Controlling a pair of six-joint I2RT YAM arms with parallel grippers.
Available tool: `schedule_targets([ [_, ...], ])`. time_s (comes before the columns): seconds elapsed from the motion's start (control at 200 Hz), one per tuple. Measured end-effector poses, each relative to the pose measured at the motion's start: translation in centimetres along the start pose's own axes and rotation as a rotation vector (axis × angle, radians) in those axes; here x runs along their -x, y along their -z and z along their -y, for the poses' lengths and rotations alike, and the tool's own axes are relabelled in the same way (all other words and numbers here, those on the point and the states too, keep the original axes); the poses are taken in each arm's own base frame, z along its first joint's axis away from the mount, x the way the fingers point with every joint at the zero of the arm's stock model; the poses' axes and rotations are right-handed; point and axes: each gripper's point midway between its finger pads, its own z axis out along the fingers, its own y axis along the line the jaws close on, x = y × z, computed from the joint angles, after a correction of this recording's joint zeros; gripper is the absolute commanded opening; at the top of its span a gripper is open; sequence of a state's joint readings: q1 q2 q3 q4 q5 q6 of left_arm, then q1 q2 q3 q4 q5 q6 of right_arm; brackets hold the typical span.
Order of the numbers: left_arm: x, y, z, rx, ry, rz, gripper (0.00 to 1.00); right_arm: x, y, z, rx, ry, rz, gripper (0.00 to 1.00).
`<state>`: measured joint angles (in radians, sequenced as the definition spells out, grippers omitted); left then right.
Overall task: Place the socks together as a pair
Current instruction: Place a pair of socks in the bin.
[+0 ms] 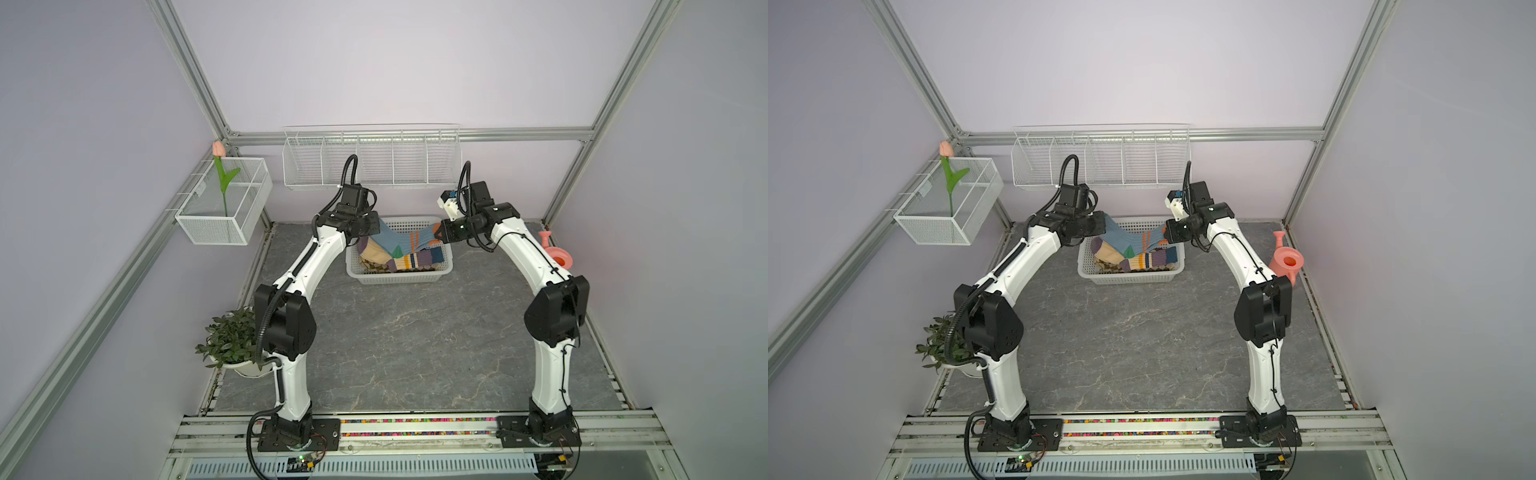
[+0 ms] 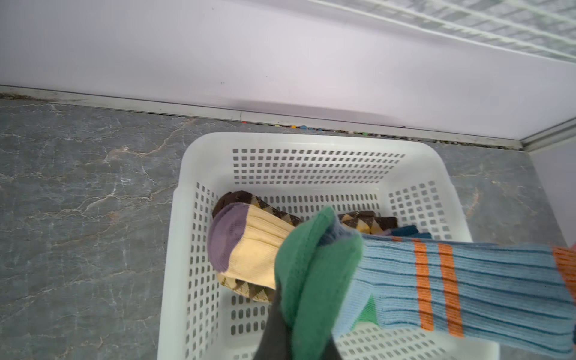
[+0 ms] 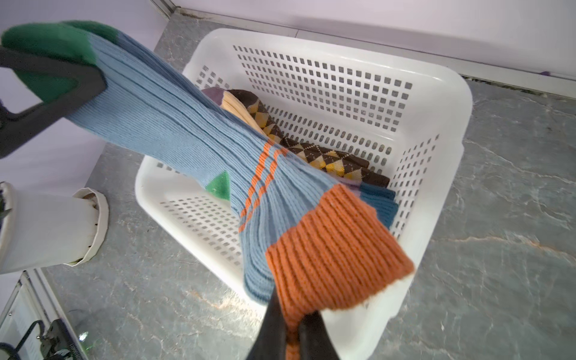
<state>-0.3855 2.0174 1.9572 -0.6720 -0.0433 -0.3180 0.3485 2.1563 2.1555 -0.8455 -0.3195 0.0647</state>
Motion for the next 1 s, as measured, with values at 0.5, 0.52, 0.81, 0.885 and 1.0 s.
schedule_targets([
  [0.5, -3.4, -10.7, -4.7, 0.080, 0.020, -0.184, 0.32, -2.7, -6.9, 5.5, -0.114, -0.033, -0.158, 0.29],
  [0.52, -3.3, -10.6, -4.6, 0.078, 0.009, -0.184, 0.36, -2.6, -6.8, 5.6, -0.121, -0.036, -0.157, 0.32],
  [0.81, -1.7, -2.8, -3.0, 0.049, -0.027, -0.094, 0.65, -2.2, -3.4, 5.3, -0.201, -0.010, -0.135, 0.63],
  [0.885, -0.4, 1.0, -1.9, 0.035, -0.045, -0.014, 0.65, -2.4, -0.2, 4.4, -0.223, -0.002, -0.097, 0.68],
  [1.0, 0.6, 6.8, -1.5, 0.033, -0.048, 0.126, 0.66, -3.1, 5.5, 2.7, -0.253, 0.018, 0.012, 0.76],
])
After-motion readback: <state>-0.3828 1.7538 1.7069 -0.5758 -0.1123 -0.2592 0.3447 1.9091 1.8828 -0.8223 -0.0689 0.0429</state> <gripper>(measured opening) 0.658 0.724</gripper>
